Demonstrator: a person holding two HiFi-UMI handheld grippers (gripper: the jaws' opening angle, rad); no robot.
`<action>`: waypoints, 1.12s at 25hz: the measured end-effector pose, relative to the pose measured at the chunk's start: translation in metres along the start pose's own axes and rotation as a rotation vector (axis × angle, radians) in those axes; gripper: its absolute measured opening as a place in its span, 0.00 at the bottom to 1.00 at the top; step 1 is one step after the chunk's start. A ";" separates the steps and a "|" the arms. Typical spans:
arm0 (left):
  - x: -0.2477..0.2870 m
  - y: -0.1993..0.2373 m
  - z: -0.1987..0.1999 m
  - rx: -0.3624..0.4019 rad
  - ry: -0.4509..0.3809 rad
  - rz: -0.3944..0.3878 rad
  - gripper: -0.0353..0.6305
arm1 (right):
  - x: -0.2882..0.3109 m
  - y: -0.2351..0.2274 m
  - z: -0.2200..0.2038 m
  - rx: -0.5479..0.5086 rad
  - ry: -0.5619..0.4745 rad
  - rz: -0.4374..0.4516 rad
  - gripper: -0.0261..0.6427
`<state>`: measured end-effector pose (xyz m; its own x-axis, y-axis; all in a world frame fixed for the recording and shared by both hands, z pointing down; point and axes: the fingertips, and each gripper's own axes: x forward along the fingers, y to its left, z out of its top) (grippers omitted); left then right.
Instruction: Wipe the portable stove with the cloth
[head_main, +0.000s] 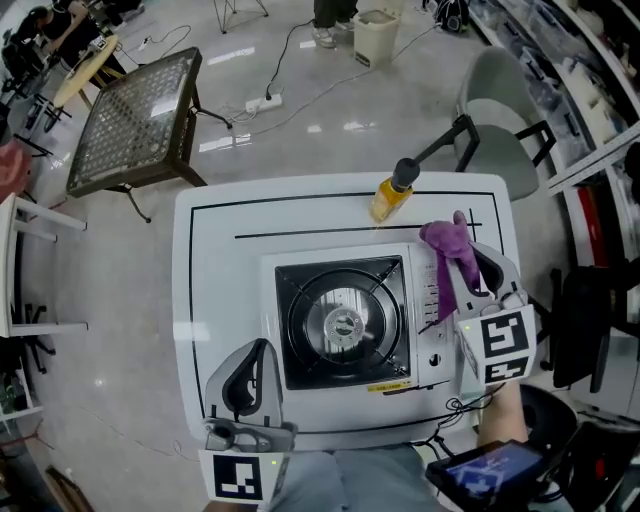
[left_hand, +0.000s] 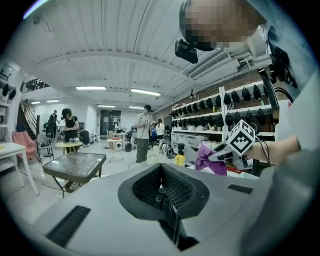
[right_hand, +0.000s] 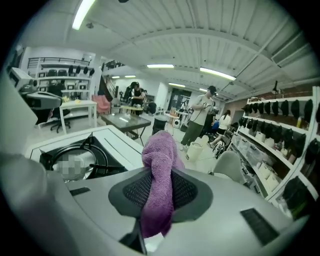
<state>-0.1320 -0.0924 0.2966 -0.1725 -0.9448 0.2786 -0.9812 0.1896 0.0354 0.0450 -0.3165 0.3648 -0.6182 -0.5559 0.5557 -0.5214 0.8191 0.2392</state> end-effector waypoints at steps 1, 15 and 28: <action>0.000 0.006 -0.001 -0.011 -0.011 -0.007 0.08 | 0.003 0.006 -0.003 -0.022 0.026 0.001 0.20; 0.004 0.076 -0.040 -0.149 0.021 0.033 0.08 | 0.055 0.063 -0.007 -0.280 0.268 0.177 0.20; -0.008 0.111 -0.044 -0.185 0.014 0.077 0.08 | 0.059 0.074 0.012 -0.397 0.340 0.234 0.19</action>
<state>-0.2354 -0.0523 0.3409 -0.2444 -0.9219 0.3007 -0.9322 0.3088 0.1890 -0.0372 -0.2905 0.4062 -0.4324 -0.3299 0.8391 -0.0919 0.9419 0.3230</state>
